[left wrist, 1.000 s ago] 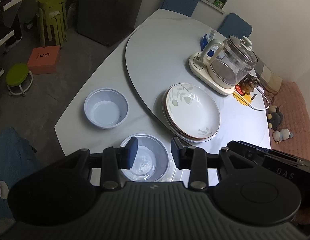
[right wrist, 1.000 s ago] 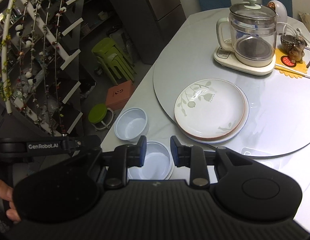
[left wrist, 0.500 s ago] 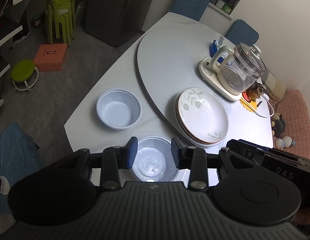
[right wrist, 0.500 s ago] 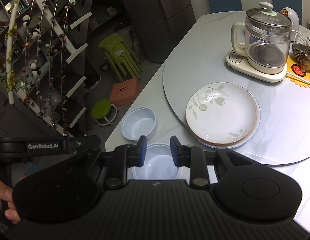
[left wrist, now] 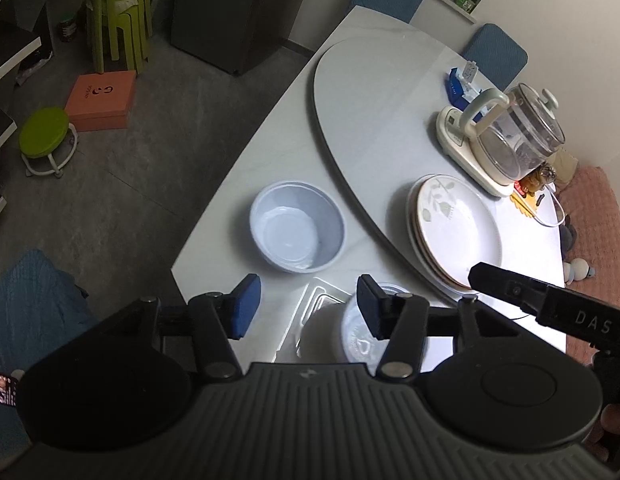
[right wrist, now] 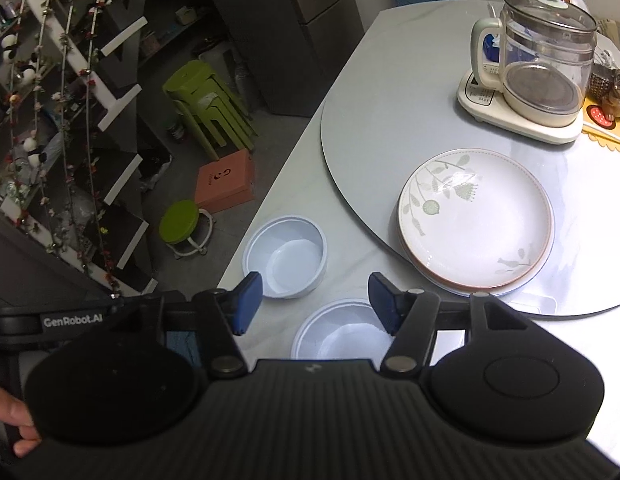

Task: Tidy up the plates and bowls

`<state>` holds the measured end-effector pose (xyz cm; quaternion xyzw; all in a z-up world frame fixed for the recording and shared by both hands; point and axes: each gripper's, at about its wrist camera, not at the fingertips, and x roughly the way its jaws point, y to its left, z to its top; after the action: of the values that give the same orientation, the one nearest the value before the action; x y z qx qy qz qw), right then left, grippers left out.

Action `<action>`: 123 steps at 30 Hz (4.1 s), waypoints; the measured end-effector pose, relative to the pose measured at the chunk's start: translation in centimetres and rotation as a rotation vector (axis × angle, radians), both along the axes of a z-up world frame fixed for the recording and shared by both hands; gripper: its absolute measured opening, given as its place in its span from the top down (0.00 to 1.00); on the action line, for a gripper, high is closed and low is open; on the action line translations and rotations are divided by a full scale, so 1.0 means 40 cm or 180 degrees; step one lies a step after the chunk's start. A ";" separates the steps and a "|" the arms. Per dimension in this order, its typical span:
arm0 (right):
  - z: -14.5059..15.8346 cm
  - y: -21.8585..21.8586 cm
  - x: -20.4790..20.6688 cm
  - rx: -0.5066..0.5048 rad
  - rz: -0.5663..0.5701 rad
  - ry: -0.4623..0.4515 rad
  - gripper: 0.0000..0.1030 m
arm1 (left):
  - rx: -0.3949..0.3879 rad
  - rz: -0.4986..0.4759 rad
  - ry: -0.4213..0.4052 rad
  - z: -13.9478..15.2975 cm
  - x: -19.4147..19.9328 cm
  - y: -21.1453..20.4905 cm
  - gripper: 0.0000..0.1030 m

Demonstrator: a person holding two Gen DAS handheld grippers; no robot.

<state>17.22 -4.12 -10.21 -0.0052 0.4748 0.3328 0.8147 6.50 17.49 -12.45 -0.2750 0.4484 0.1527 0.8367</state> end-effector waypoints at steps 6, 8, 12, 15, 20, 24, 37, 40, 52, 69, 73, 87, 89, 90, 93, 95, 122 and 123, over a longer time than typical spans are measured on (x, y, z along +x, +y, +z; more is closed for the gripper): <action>-0.017 0.066 0.007 -0.0085 -0.0061 0.0017 0.40 | -0.0104 -0.0037 0.0018 -0.035 0.009 0.082 0.43; -0.029 0.088 0.016 -0.0136 -0.0055 0.0059 0.40 | -0.0154 -0.0039 0.0044 -0.054 0.017 0.106 0.43; -0.034 0.123 0.033 -0.0156 -0.0048 0.0098 0.41 | -0.0236 -0.0057 0.0070 -0.090 0.035 0.139 0.43; -0.044 0.142 0.054 -0.0179 -0.0054 0.0117 0.41 | -0.0308 0.0003 0.0063 -0.116 0.046 0.157 0.43; -0.079 0.186 0.089 -0.0264 0.0015 0.0161 0.41 | -0.0422 0.0133 0.0107 -0.167 0.073 0.187 0.44; -0.124 0.225 0.118 -0.0361 0.0105 0.0258 0.47 | -0.0525 0.0158 0.0142 -0.211 0.111 0.205 0.50; -0.270 0.288 0.170 -0.0669 0.0201 0.0510 0.62 | -0.0770 0.0469 0.0137 -0.352 0.182 0.216 0.73; -0.291 0.304 0.177 -0.0720 0.0228 0.0519 0.64 | -0.0752 0.0524 0.0125 -0.364 0.188 0.224 0.76; -0.351 0.330 0.194 -0.0867 0.0242 0.0644 0.86 | -0.0923 0.0429 0.0161 -0.408 0.217 0.239 0.85; -0.225 0.268 0.179 -0.0659 0.0223 0.0547 0.89 | -0.0978 0.0354 0.0131 -0.295 0.193 0.214 0.85; -0.182 0.248 0.158 -0.0625 0.0158 0.0515 0.89 | -0.0931 0.0217 0.0109 -0.241 0.183 0.200 0.85; -0.076 0.095 0.107 -0.0326 -0.0427 0.0400 0.89 | -0.0816 -0.0335 -0.0067 -0.103 0.187 0.112 0.85; -0.072 0.075 0.103 -0.0296 -0.0497 0.0421 0.89 | -0.0806 -0.0438 -0.0045 -0.093 0.196 0.094 0.85; -0.071 0.065 0.100 -0.0282 -0.0540 0.0433 0.89 | -0.0802 -0.0482 -0.0036 -0.090 0.200 0.085 0.85; -0.073 0.035 0.088 -0.0272 -0.0646 0.0437 0.89 | -0.0786 -0.0605 -0.0010 -0.085 0.212 0.059 0.85; -0.076 0.016 0.080 -0.0272 -0.0720 0.0460 0.88 | -0.0774 -0.0681 -0.0003 -0.086 0.219 0.040 0.85; -0.208 -0.082 -0.013 -0.0549 -0.0932 0.0836 0.86 | -0.0815 -0.1090 0.0593 -0.255 0.257 -0.087 0.85; -0.207 -0.084 -0.010 -0.0541 -0.0932 0.0829 0.86 | -0.0816 -0.1086 0.0594 -0.255 0.256 -0.085 0.85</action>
<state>16.82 -7.47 -18.49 0.0382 0.5982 0.1675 0.7827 16.75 14.08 -22.66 -0.2839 0.5795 -0.0243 0.7635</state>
